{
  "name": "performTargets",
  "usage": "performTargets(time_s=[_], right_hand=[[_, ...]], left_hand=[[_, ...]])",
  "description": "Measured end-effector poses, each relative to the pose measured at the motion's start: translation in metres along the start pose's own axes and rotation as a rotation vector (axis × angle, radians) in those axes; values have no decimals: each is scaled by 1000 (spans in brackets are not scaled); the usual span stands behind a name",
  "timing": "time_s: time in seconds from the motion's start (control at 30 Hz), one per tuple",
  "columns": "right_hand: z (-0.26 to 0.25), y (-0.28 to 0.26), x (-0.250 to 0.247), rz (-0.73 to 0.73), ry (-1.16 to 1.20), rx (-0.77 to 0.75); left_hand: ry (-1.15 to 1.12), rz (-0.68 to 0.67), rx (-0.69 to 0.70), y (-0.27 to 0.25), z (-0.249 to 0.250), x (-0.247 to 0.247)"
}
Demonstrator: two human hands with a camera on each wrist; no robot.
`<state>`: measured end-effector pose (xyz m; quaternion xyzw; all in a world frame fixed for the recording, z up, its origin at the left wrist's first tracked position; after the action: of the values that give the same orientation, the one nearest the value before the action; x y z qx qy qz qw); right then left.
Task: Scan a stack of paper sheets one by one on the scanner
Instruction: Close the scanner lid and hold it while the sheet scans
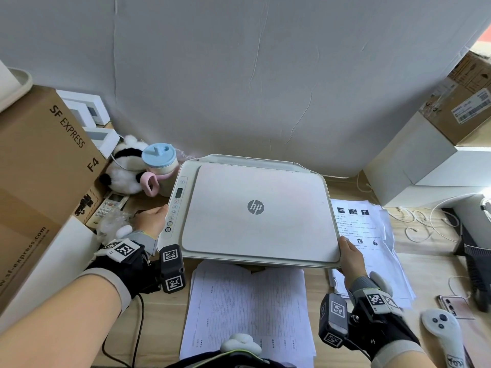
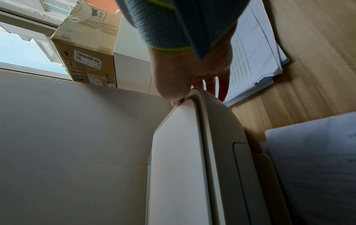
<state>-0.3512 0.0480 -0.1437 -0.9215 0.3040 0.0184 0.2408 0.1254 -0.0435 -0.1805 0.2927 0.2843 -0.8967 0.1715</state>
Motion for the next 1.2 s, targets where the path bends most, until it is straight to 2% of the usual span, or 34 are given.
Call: performTargets(time_s=[0.53,1.2], right_hand=[[0,0,2,-4,4,-23],[1,-1,3,-3,-24,-37]], left_hand=[[-17,28,6,-7,5,1],[-50,-10,-2,-9,4,-3]])
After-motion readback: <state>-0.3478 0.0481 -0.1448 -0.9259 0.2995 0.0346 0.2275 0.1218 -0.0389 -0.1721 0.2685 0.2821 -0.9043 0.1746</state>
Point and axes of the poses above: each hand's wrist, its own y-axis towards the middle knuckle, its own x-axis out of the palm, z = x × y, the point moved 2 cm from there along y, towards the middle knuckle, and after that the axes turned 10 degrees about y, right-handed, at the moved point
